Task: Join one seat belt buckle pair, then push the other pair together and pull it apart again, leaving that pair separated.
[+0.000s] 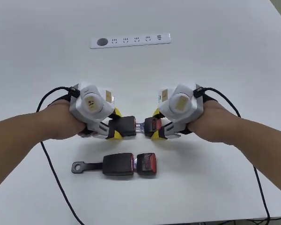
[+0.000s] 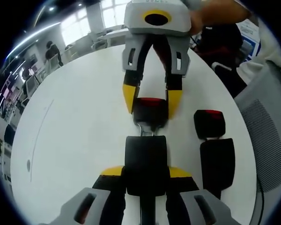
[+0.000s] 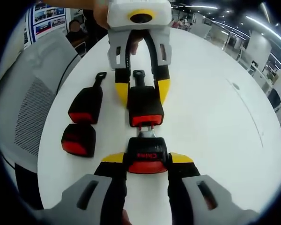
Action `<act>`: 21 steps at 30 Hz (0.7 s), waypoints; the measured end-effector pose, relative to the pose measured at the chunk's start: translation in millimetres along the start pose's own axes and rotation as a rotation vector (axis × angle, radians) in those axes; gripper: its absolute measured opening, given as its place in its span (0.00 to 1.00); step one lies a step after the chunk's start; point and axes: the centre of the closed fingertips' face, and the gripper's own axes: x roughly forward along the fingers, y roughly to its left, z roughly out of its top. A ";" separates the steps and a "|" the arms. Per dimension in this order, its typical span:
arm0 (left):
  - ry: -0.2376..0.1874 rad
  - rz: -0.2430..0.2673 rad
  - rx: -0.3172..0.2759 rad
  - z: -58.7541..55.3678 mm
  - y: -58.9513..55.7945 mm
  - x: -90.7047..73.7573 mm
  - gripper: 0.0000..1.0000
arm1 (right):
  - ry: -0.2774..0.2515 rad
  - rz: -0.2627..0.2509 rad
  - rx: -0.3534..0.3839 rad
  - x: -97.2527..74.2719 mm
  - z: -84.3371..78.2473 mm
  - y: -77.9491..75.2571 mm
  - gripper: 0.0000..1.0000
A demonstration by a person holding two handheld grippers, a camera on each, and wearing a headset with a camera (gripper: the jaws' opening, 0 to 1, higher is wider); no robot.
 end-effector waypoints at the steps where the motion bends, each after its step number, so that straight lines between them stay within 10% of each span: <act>1: -0.001 -0.002 0.001 -0.4 0.2 0.1 0.33 | 0.002 0.006 0.000 0.0 -0.3 -0.6 0.32; 21: -0.020 -0.024 0.013 -3.8 2.4 1.6 0.32 | -0.014 0.036 -0.003 7.7 12.4 -1.3 0.31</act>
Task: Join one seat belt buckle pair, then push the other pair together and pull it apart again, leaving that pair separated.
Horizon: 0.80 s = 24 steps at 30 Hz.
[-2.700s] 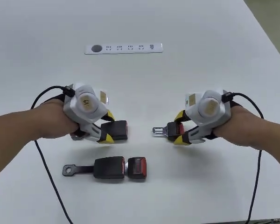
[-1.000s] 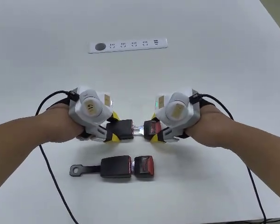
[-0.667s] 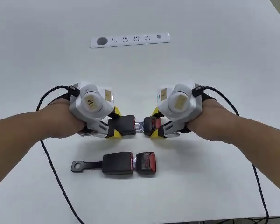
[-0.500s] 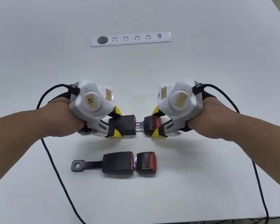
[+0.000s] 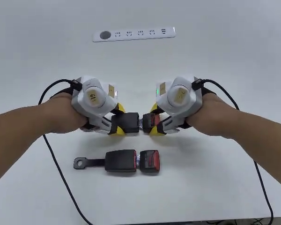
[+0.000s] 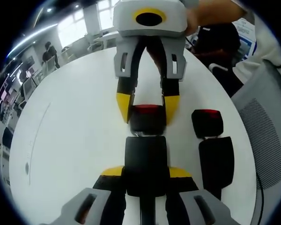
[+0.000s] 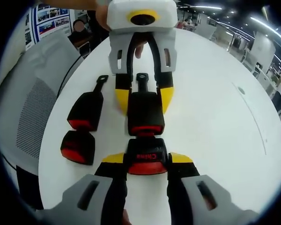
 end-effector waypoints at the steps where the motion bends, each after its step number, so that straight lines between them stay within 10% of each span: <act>1: -0.004 0.002 -0.004 0.1 0.0 -0.1 0.32 | -0.004 0.001 0.006 0.1 0.2 0.0 0.31; 24: 0.010 0.000 0.001 2.7 -2.6 -0.3 0.32 | 0.024 -0.022 -0.001 -7.8 -13.4 1.3 0.31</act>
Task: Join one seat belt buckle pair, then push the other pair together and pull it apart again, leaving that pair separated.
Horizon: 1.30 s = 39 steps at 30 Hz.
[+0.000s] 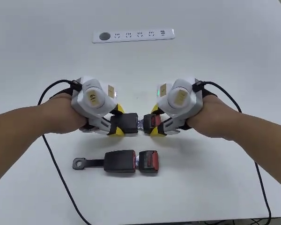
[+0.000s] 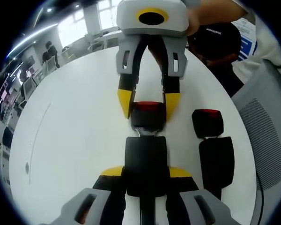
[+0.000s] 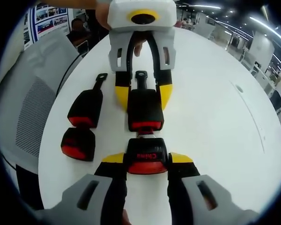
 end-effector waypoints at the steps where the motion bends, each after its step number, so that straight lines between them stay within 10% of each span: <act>1: 0.000 0.000 -0.002 0.4 -0.3 -0.2 0.32 | 0.002 -0.001 0.000 -2.0 -2.9 -0.1 0.31; 25: 0.012 -0.002 0.016 -0.1 0.1 1.8 0.33 | 0.059 -0.034 0.052 -56.1 -83.6 -7.1 0.34; 39: 0.027 -0.009 -0.003 -1.6 1.3 3.1 0.34 | 0.075 -0.029 0.041 -65.8 -96.9 -5.1 0.34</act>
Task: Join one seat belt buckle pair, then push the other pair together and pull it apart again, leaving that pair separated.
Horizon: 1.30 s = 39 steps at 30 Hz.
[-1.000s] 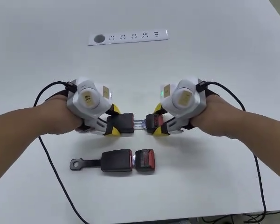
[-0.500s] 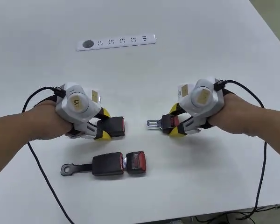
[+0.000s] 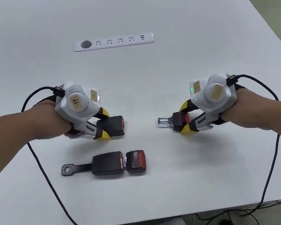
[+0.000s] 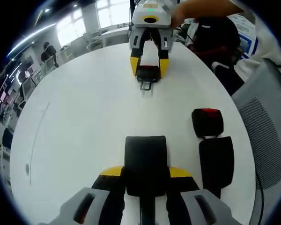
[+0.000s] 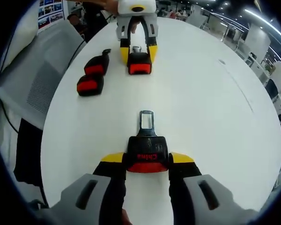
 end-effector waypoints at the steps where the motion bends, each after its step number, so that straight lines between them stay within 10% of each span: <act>1: 0.006 -0.003 0.002 0.7 -0.4 0.2 0.34 | 0.003 -0.004 -0.004 -0.6 0.4 0.8 0.35; 8: 0.004 0.011 -0.017 3.6 -6.5 -6.2 0.43 | -0.008 -0.081 0.014 -11.1 -3.4 0.9 0.42; 14: -0.101 0.106 -0.047 24.4 -5.4 -37.1 0.48 | -0.100 -0.183 0.164 -36.7 -0.3 4.3 0.54; 22: -0.169 0.232 -0.109 25.0 -31.7 -75.6 0.62 | -0.191 -0.252 0.290 -58.4 14.1 43.6 0.73; 25: -0.177 0.258 -0.135 15.7 -42.5 -85.7 0.70 | -0.182 -0.262 0.321 -55.4 8.2 53.0 0.89; 32: -0.165 0.339 -0.235 -25.1 -64.2 -108.4 0.81 | -0.259 -0.292 0.373 -71.9 25.2 76.6 0.92; 39: -0.168 0.362 -0.328 -48.9 -97.6 -114.6 0.92 | -0.222 -0.292 0.341 -75.7 22.9 97.7 0.95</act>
